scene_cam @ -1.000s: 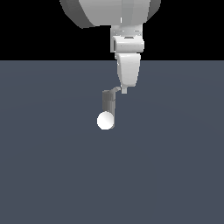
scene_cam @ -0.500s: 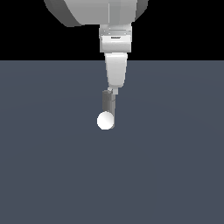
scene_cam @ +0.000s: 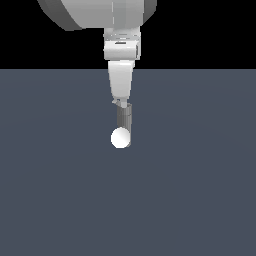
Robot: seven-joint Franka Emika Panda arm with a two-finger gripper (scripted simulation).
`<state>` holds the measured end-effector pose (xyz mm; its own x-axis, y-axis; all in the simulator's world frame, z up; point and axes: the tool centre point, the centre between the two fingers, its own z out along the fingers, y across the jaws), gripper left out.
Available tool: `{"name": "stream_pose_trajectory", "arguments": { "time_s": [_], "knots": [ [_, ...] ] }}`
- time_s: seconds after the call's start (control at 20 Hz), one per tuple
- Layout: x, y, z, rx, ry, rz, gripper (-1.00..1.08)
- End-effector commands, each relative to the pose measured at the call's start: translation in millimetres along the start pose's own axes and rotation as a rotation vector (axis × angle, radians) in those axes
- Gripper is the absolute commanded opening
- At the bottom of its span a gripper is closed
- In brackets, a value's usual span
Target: Turn on the faucet by rotating a designated handle.
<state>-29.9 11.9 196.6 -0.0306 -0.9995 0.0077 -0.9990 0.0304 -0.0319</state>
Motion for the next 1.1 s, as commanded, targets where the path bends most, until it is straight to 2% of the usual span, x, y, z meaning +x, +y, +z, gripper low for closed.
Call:
{"name": "stream_pose_trajectory", "arguments": {
  "time_s": [0.0,0.7,0.75,0.8,1.05],
  "knots": [
    [-20.4,-2.9,4.0,-0.008,-0.004,-0.023,-1.0],
    [-80.4,-25.3,14.0,-0.03,-0.008,-0.057,-1.0],
    [-80.4,-25.3,14.0,-0.03,-0.008,-0.057,-1.0],
    [-32.9,-33.9,0.8,-0.008,0.007,0.018,-1.0],
    [-44.0,-46.9,4.0,-0.013,0.004,0.003,-1.0]
  ]
}}
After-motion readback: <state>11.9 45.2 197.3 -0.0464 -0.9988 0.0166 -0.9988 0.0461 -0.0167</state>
